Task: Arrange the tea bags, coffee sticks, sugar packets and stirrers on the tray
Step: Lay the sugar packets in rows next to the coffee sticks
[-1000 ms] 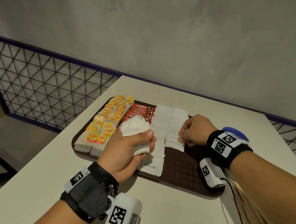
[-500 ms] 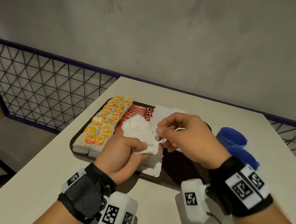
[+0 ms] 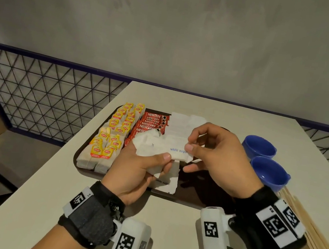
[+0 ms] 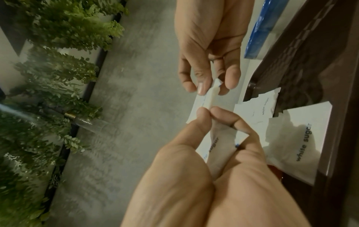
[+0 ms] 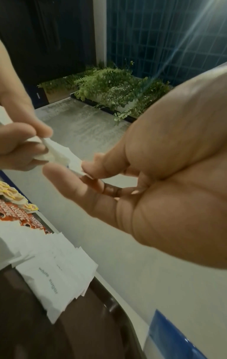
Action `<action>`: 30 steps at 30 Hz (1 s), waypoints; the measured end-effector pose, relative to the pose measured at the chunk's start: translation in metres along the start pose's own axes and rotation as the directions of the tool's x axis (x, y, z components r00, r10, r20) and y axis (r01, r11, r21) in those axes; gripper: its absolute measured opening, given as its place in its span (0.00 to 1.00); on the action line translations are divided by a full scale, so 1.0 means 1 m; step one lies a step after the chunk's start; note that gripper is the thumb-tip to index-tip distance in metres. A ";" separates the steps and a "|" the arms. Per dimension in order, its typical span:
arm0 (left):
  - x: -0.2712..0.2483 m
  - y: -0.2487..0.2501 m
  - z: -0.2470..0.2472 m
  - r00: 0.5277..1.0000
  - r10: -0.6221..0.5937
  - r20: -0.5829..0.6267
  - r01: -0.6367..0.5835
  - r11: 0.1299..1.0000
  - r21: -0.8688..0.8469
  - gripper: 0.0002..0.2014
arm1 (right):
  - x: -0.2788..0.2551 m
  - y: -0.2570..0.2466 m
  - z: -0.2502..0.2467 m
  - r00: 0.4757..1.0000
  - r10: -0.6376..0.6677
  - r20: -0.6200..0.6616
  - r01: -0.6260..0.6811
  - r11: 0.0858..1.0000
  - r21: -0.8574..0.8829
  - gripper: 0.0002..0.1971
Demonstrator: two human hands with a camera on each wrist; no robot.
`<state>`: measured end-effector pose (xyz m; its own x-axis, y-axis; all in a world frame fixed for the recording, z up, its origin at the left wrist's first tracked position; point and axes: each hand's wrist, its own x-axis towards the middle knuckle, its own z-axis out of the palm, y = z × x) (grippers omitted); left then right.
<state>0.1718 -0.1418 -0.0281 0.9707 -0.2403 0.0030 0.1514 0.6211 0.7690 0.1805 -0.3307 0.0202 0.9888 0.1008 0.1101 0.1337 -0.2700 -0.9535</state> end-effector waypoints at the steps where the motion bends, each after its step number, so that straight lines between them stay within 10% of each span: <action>1: 0.001 -0.002 -0.001 1.000 0.000 -0.005 0.000 1.000 -0.001 0.22 | 0.001 0.003 -0.001 1.000 -0.004 -0.009 0.004 1.000 0.001 0.04; 13: 0.005 -0.003 -0.009 0.996 0.018 -0.086 -0.019 1.000 -0.013 0.27 | -0.002 0.004 0.002 0.970 0.111 0.215 -0.155 0.968 0.196 0.11; 30: 0.004 0.000 0.001 0.974 -0.084 -0.208 0.070 0.995 -0.076 0.10 | 0.025 -0.004 -0.028 0.992 0.122 0.017 -0.111 0.948 -0.298 0.04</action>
<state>0.1753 -0.1432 -0.0275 0.9720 -0.1311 -0.1952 0.2326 0.6574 0.7168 0.2068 -0.3545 0.0344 0.9964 0.0838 -0.0117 0.0367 -0.5528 -0.8325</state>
